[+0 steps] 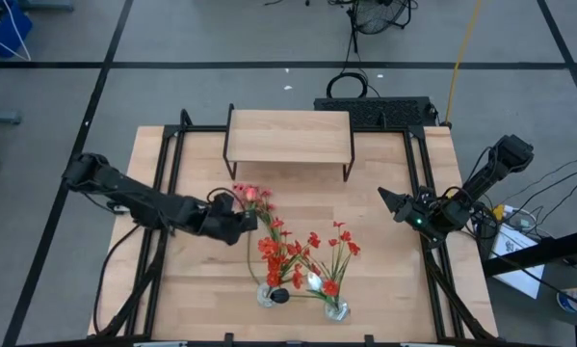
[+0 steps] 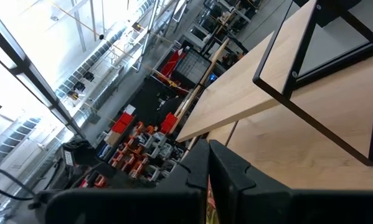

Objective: Pick and place flowers into a vace then onto a shelf
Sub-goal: Put the light pink flower into the left transparent vase

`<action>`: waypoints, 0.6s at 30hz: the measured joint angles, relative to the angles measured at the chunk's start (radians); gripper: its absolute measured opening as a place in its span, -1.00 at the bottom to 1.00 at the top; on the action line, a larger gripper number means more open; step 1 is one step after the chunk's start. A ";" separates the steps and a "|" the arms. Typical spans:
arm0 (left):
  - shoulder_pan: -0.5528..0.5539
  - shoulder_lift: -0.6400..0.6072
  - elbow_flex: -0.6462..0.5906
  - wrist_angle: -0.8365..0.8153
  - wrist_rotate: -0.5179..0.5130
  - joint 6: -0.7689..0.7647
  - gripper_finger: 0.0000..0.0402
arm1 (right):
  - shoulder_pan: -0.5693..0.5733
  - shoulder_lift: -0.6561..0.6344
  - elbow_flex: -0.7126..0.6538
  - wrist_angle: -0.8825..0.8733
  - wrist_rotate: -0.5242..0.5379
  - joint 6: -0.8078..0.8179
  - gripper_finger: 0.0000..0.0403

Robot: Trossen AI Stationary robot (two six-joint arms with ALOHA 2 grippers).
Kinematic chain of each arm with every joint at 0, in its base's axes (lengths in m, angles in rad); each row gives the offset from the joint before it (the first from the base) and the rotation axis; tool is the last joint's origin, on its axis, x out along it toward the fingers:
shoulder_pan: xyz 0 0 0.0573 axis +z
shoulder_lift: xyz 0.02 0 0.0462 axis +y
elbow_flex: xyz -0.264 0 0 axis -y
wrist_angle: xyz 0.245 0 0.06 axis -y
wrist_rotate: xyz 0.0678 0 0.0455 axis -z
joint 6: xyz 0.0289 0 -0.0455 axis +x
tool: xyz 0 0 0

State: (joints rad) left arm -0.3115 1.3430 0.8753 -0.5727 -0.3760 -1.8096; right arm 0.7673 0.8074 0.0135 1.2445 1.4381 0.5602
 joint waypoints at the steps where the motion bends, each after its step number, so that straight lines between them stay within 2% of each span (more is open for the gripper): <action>1: 0.009 -0.001 0.000 -0.027 0.033 0.022 -0.84 | 0.000 0.000 0.000 -0.002 0.000 0.000 -0.98; 4: 0.037 -0.007 0.000 -0.080 0.090 0.099 -0.83 | 0.000 0.000 0.000 -0.010 0.000 0.000 -0.98; 9: 0.078 -0.005 0.000 -0.141 0.141 -0.058 -0.87 | 0.000 0.000 0.000 -0.023 0.000 0.000 -0.98; 11: 0.083 -0.005 0.000 -0.149 0.172 -0.069 -0.91 | 0.000 0.000 0.000 -0.023 0.000 0.000 -0.98; 15: 0.095 -0.005 0.000 -0.136 0.166 -0.023 -0.98 | 0.000 0.000 0.000 -0.023 0.000 0.000 -0.98; 18: 0.105 -0.005 0.000 -0.124 0.156 -0.029 -0.95 | 0.000 0.000 0.000 -0.023 0.000 0.000 -0.98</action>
State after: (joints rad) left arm -0.2068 1.3378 0.8749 -0.6965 -0.2201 -1.8385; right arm 0.7673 0.8071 0.0138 1.2217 1.4384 0.5602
